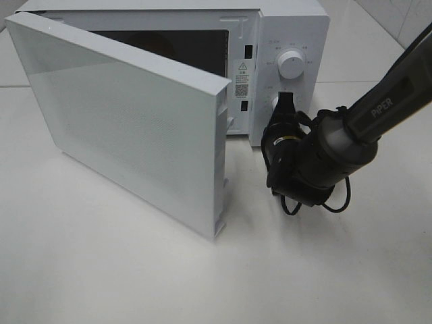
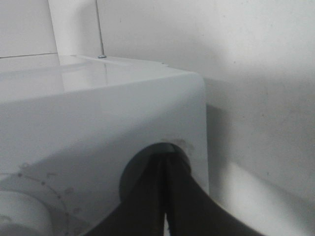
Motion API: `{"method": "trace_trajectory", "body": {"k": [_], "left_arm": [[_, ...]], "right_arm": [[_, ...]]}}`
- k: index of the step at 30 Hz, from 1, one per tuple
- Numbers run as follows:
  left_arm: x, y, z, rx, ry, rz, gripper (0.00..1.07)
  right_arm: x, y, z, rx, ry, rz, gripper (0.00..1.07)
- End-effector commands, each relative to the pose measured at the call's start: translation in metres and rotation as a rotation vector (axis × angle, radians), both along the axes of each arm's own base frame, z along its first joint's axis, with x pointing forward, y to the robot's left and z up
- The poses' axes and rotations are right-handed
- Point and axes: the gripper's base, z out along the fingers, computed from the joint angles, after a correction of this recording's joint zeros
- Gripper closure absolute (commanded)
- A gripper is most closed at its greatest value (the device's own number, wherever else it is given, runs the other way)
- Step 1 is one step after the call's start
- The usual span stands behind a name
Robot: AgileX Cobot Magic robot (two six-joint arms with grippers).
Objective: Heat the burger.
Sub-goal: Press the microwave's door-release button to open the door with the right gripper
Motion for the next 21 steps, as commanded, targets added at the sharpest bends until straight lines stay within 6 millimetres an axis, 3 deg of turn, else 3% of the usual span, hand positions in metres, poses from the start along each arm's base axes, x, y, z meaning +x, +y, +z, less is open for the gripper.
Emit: {"method": "trace_trajectory", "body": {"k": [1, 21], "left_arm": [[-0.0002, -0.0007, -0.0001, -0.005, -0.012, -0.003, 0.09], [-0.0002, -0.0007, -0.0001, -0.005, -0.012, -0.003, 0.09]], "right_arm": [[0.0295, -0.0004, 0.0383, -0.037, -0.252, 0.017, 1.07], [0.0229, 0.0015, 0.0304, -0.034, -0.169, 0.057, 1.07]]}}
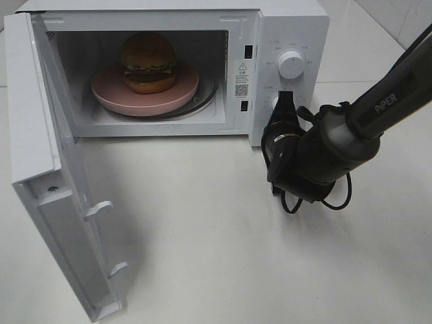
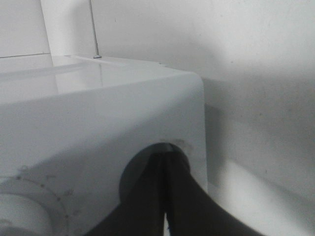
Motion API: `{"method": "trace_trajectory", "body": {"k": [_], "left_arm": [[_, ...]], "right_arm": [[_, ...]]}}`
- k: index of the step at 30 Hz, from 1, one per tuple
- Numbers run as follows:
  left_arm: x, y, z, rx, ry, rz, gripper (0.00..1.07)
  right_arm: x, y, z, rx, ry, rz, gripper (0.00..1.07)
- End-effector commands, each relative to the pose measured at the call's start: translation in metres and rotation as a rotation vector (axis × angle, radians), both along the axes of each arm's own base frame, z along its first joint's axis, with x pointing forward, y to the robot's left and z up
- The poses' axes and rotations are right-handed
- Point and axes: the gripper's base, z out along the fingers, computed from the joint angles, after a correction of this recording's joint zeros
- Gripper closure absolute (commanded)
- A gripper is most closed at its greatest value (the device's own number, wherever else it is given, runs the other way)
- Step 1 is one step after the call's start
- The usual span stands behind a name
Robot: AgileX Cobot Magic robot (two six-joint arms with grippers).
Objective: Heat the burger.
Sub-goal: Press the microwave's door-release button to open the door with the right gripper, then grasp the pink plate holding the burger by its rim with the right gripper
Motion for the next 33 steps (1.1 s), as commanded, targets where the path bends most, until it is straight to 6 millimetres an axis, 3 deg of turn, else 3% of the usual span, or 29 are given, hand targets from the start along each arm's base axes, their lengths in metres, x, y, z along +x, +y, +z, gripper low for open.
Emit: {"method": "trace_trajectory", "body": {"k": [1, 10, 23, 33], "left_arm": [[0.000, -0.001, 0.000, -0.005, -0.012, -0.003, 0.09], [0.000, -0.001, 0.000, -0.005, -0.012, -0.003, 0.09], [0.000, -0.001, 0.000, -0.005, -0.012, -0.003, 0.09], [0.000, -0.001, 0.000, -0.005, -0.012, -0.003, 0.09]], "right_arm": [[0.022, 0.001, 0.029, -0.041, -0.198, 0.052, 1.07], [0.010, -0.004, 0.034, -0.048, -0.167, 0.083, 1.07], [-0.027, -0.003, 0.026, -0.074, -0.006, 0.180, 1.07], [-0.056, -0.005, 0.046, -0.229, 0.107, 0.383, 1.07]]}}
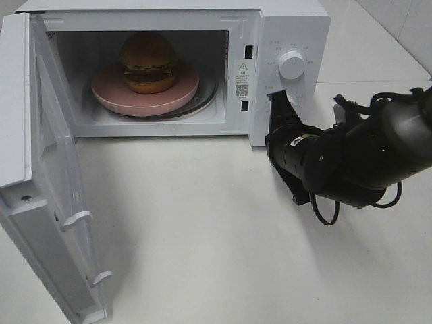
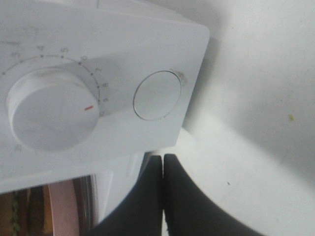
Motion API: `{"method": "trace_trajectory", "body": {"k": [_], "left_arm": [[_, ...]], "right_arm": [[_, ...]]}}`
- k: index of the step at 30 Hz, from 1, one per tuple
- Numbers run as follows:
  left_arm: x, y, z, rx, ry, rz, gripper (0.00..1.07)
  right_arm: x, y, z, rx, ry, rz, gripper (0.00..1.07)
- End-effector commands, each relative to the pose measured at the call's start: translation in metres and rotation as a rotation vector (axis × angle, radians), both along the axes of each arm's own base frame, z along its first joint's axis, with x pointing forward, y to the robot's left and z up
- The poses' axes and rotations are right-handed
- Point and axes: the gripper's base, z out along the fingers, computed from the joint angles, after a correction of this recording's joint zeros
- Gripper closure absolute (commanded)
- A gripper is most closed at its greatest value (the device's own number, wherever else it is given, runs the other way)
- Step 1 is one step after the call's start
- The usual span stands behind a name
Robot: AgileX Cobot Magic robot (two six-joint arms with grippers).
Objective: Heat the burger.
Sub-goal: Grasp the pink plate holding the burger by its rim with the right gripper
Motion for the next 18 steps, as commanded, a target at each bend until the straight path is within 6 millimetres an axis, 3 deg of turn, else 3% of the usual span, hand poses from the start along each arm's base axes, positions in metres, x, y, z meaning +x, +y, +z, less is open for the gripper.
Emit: {"method": "trace_trajectory", "body": {"k": [1, 9, 15, 18], "left_arm": [[0.000, -0.001, 0.000, -0.005, -0.012, -0.003, 0.09], [0.000, -0.001, 0.000, -0.005, -0.012, -0.003, 0.09], [0.000, -0.001, 0.000, -0.005, -0.012, -0.003, 0.09], [0.000, -0.001, 0.000, -0.005, -0.012, -0.003, 0.09]], "right_arm": [[-0.003, 0.001, 0.007, -0.036, 0.002, 0.053, 1.07], [-0.024, 0.008, 0.044, -0.308, 0.054, 0.479, 1.06], [-0.034, 0.011, 0.052, -0.394, 0.069, 0.665, 1.06], [-0.045, 0.014, 0.057, -0.462, 0.104, 0.850, 1.06]]}}
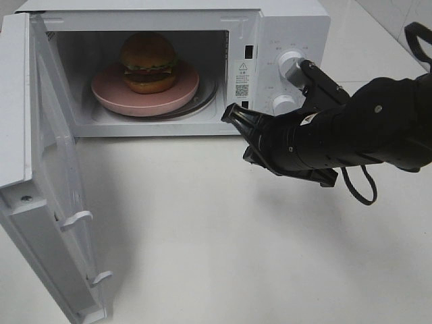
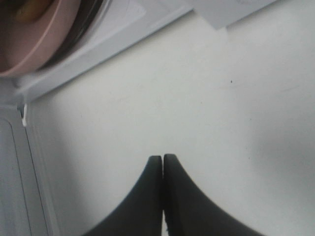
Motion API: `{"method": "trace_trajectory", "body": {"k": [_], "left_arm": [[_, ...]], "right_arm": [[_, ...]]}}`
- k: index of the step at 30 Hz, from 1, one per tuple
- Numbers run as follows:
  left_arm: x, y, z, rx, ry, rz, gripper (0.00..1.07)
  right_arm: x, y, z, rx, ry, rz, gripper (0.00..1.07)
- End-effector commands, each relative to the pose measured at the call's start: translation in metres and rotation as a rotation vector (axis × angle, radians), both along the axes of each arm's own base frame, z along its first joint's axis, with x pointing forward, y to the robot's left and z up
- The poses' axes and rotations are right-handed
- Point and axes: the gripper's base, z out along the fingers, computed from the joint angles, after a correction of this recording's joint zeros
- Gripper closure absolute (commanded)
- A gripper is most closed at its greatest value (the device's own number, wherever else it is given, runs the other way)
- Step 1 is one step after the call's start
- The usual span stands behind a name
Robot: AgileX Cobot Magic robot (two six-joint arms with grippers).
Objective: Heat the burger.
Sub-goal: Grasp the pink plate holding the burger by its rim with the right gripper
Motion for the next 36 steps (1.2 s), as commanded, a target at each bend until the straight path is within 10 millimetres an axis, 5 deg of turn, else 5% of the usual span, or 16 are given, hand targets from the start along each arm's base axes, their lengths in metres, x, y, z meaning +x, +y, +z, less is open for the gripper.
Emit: {"method": "trace_trajectory", "body": {"k": [1, 25, 36], "left_arm": [[0.000, -0.001, 0.000, -0.005, -0.012, -0.003, 0.09], [0.000, -0.001, 0.000, -0.005, -0.012, -0.003, 0.09], [0.000, -0.001, 0.000, -0.005, -0.012, -0.003, 0.09]], "right_arm": [[-0.007, 0.001, 0.003, -0.060, 0.015, 0.122, 1.06], [-0.011, 0.005, 0.042, -0.626, 0.146, 1.066, 1.00], [-0.010, 0.005, 0.049, -0.859, -0.147, 1.753, 0.98]]}}
